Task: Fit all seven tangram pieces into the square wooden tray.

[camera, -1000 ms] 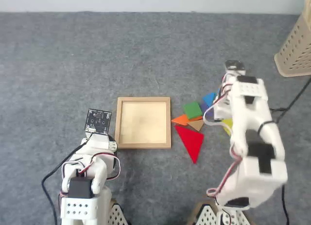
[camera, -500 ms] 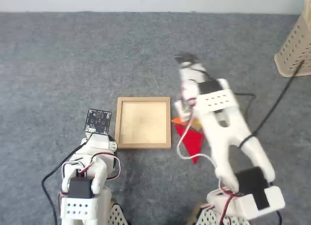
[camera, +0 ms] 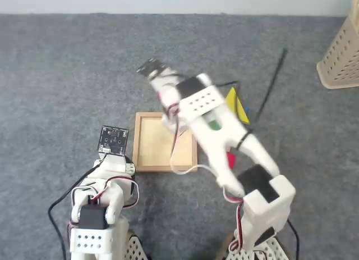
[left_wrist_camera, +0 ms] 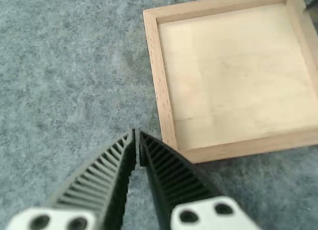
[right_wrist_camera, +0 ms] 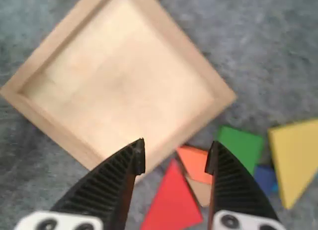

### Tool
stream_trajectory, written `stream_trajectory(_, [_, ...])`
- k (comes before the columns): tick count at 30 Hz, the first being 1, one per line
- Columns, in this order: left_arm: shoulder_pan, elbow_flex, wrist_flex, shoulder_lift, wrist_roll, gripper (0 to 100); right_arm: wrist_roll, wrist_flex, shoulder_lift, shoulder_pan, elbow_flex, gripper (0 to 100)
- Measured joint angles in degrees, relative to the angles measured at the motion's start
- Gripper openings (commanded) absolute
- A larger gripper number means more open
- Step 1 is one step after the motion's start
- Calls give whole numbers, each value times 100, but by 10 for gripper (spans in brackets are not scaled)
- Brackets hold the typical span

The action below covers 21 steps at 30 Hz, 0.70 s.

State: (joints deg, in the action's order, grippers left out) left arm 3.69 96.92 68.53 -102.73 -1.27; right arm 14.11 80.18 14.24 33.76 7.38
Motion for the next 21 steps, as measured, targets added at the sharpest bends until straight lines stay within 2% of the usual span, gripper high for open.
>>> stream_trajectory(5, [0,0,0,0,0,11,9,176,-589,-844,-202,195])
stream_trajectory(12, [0,0,0,0,0,11,9,-97,-738,-1459,-1011,195])
stream_trajectory(14, [0,0,0,0,0,11,255,-97,-738,-1670,-1020,199])
stream_trajectory(18, [0,0,0,0,0,11,791,-97,-738,-2048,-1020,289])
stream_trajectory(21, [0,0,0,0,0,11,1020,-97,-738,-2066,-1020,349])
